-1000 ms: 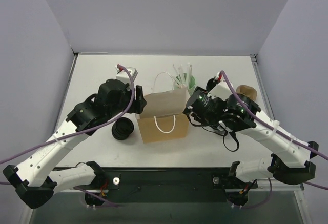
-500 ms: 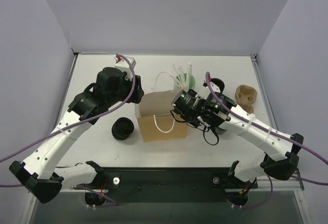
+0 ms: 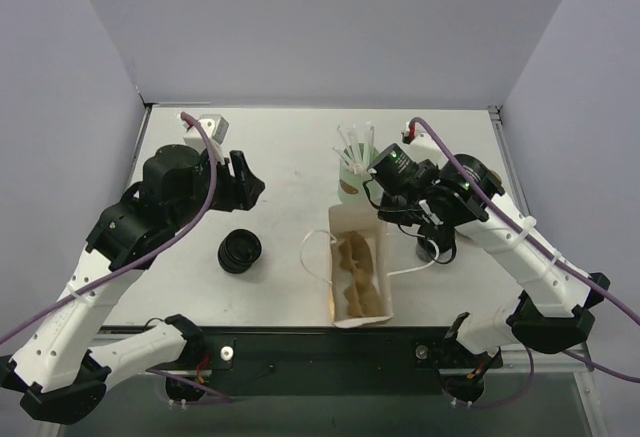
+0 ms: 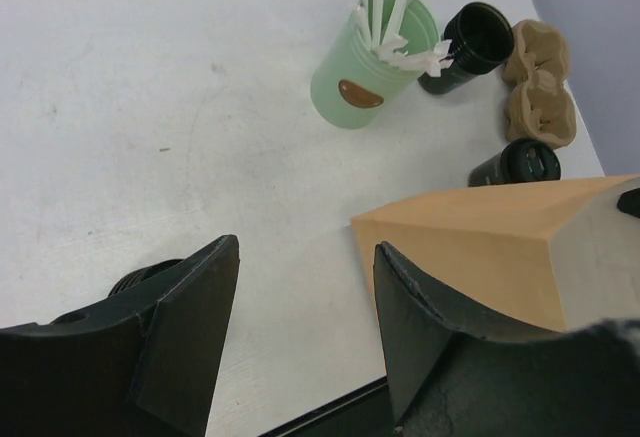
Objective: Pack the takeout coffee
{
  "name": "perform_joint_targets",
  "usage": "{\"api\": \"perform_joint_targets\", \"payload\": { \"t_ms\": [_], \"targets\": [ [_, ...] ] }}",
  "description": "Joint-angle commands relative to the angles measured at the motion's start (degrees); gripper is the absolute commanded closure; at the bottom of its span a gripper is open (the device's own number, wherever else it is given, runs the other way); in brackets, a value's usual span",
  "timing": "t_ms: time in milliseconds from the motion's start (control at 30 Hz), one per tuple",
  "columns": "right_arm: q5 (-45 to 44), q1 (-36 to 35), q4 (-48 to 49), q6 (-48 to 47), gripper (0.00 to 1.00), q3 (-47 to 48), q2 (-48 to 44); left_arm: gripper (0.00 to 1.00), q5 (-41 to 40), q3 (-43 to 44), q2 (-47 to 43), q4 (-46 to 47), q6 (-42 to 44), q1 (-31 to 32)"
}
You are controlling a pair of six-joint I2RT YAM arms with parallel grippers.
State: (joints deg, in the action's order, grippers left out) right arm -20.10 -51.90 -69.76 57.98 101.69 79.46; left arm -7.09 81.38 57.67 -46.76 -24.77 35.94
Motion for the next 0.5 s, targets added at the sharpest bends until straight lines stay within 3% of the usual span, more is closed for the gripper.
{"api": "perform_joint_targets", "payload": {
  "t_ms": [0, 167, 300, 400, 467],
  "targets": [
    [-1.9, -0.4, -12.4, -8.7, 1.00, 1.5, -0.9, 0.34, 1.1, -4.6, -2.6, -2.5, -2.6, -0.2],
    [-7.0, -1.6, -17.5, -8.8, 1.00, 10.9, 3.8, 0.35, 1.5, -6.3, -2.7, -2.0, -2.9, -0.2],
    [-11.9, -5.7, -14.8, -5.4, 1.00, 6.6, 6.6, 0.35, 1.6, -7.5, -2.0, -1.2, -3.3, -0.2],
    [-10.1, -5.3, -9.4, -7.8, 1.00, 2.2, 7.7, 0.35, 1.9, -8.3, -1.9, -0.8, -3.6, -0.2],
    [-8.5, -4.6, -8.6, -9.4, 1.00, 6.6, 8.6, 0.35, 2.0, -8.0, -1.7, -1.0, -3.6, -0.2]
  ]
}}
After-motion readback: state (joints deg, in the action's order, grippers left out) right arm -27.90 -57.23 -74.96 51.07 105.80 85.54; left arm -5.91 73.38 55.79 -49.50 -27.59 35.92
